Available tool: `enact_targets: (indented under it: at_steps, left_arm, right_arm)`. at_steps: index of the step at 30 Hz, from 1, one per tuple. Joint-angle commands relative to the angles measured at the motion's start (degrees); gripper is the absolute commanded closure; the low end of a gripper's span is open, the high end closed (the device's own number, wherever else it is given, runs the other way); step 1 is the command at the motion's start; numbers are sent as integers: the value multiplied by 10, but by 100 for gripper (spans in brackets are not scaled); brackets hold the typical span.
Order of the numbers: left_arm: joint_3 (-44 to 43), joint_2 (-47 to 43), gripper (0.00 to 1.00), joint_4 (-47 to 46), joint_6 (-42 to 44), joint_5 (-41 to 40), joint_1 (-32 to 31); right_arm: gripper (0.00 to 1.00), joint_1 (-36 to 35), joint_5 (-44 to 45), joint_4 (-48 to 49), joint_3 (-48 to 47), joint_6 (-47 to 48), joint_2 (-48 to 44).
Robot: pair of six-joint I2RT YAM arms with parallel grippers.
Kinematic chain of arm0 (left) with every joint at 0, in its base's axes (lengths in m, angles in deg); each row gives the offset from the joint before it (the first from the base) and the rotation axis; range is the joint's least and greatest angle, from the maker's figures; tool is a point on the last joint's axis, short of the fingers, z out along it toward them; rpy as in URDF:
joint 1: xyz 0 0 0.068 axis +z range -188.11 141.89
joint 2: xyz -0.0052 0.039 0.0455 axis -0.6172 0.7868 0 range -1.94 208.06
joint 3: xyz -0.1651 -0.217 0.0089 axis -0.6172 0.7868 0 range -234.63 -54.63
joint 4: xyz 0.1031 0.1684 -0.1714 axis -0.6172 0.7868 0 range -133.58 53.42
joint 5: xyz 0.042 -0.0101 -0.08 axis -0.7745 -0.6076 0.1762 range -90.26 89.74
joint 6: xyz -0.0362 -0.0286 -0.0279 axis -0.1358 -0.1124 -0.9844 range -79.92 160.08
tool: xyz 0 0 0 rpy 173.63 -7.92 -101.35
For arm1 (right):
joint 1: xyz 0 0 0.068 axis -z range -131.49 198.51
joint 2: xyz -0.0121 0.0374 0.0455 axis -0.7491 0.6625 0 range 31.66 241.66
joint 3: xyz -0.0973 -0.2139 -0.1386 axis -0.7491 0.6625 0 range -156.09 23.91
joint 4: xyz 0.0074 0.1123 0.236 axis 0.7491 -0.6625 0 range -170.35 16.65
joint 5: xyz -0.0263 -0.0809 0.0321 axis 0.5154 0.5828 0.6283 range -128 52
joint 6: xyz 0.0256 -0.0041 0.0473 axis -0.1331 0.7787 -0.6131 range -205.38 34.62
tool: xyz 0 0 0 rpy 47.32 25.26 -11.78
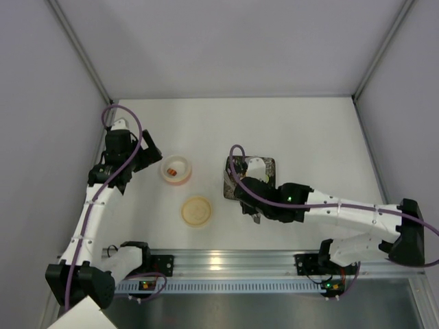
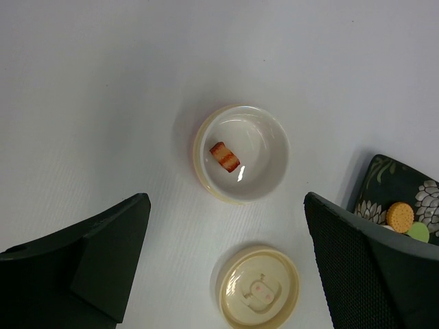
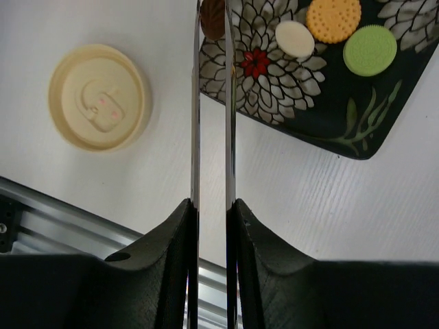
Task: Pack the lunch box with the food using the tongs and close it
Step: Pick up the fake food from the plate, then place the fake food in the packing box.
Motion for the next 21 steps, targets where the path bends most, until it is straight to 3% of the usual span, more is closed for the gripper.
enact_targets:
  at_steps: [1,13,21]
  left_arm:
    - [3,-15,1,-21,5,6,3]
    - [4,-6,1,-22,5,-6,3]
    - [5,-6,1,-22,5,-13,3]
  right_arm:
    - [79,-11,40,-10,-67,28,19]
    - [79,-1,-24,30,-350,130,251]
    - [80,8,-70,26,-458,147,374]
